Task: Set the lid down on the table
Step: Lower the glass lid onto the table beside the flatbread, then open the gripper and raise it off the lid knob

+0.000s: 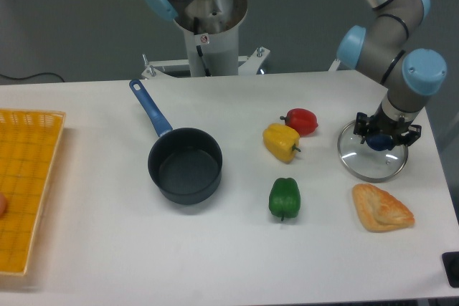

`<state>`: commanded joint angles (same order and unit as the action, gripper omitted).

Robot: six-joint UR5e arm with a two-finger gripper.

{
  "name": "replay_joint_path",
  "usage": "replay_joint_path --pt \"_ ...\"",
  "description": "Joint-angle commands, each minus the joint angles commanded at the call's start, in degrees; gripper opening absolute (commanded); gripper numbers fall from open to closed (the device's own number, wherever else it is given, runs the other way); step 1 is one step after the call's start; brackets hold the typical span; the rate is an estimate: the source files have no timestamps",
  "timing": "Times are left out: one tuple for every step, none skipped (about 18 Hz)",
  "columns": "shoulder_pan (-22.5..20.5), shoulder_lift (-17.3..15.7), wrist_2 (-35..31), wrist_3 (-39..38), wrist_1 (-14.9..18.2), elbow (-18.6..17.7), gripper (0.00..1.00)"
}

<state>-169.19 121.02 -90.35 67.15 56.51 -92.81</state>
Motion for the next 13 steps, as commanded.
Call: replay_joint_path --pt "0.0 0.0 0.0 0.0 0.1 0.0 0.69" --pt "0.0 0.1 0.0 0.0 0.1 0.0 0.70" --pt "0.0 0.1 0.0 -0.1 0.1 0.0 0.71" --pt "0.0 0.1 0.0 -0.1 0.1 0.0 0.72" --pt "0.0 0.1 0.0 -0.1 0.0 0.0 0.73" --pt "0.0 0.1 0.0 -0.1 0.0 0.0 0.73" --pt "0.0 0.1 0.0 -0.1 0.1 0.0 0.73" --pt "0.0 0.1 0.0 -0.1 0.0 0.0 0.73" --pt "0.0 0.1 0.0 -0.1 0.1 0.0 0.75" --pt "0.0 0.1 0.0 -0.1 0.1 0.0 0.76" --pt "0.0 0.1 0.0 -0.1 0.1 0.0 0.76" --pt "0.0 0.1 0.0 -0.1 0.1 0.0 0.77" --pt "0.0 0.1 0.0 0.0 0.1 0.0 0.80"
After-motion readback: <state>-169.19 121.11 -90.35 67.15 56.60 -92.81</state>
